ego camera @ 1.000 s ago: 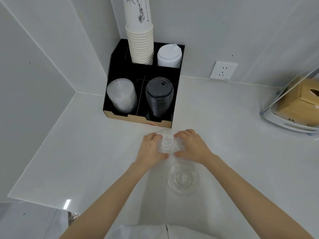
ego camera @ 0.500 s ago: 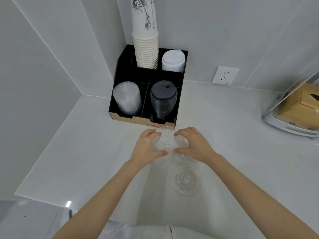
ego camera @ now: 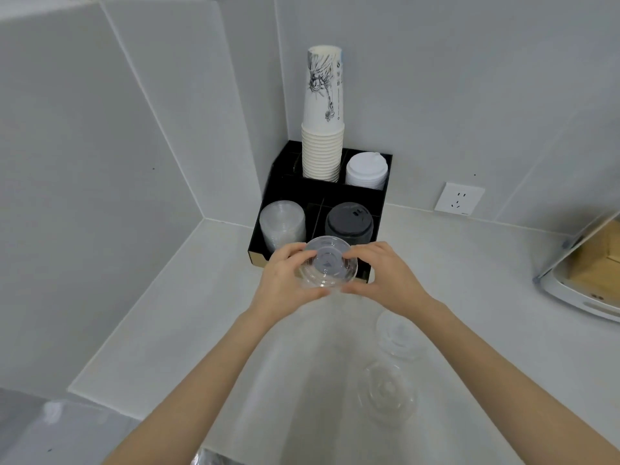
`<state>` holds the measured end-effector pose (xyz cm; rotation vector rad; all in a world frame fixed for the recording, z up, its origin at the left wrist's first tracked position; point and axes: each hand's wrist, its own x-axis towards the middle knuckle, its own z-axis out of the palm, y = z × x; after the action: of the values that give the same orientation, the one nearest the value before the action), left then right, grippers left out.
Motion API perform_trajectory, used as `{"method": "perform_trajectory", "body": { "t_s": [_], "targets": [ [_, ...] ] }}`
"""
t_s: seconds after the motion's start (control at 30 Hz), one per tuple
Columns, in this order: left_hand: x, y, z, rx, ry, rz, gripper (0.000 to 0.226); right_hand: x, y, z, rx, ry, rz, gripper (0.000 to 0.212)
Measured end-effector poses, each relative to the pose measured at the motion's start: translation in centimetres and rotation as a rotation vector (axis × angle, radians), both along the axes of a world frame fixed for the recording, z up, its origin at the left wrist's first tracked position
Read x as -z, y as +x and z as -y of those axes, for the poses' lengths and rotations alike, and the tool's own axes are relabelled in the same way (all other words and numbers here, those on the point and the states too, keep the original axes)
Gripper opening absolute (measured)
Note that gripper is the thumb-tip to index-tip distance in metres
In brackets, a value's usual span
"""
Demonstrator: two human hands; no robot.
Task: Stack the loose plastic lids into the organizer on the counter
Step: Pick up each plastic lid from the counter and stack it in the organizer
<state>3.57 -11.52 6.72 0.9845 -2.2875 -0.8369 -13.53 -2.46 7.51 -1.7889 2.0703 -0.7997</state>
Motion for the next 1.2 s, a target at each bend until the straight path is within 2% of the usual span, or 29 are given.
{"method": "perform_trajectory", "body": {
  "t_s": [0.33, 0.6, 0.87, 1.2],
  "targets": [
    [-3.9, 0.2, 4.3, -0.072, -0.017, -0.053, 0.065, -3.7, -0.4, 5.0, -0.057, -0.103, -0.009, 0.048],
    [-5.6, -0.1, 7.8, -0.112, -0.028, -0.016, 0.065, -5.5, -0.8, 9.7, -0.101, -0.093, -0.096, 0.055],
    [-5.0, -0.8, 10.8, -0.155, 0.044, 0.026, 0.068, -4.7, -1.0, 14.1, -0.104, 0.012, -0.064, 0.057],
    [-1.4, -1.2, 13.3, -0.211, 0.122, 0.099, 0.068, -3.2, -0.6, 17.2, -0.148, 0.221, -0.165, 0.059]
  ]
}}
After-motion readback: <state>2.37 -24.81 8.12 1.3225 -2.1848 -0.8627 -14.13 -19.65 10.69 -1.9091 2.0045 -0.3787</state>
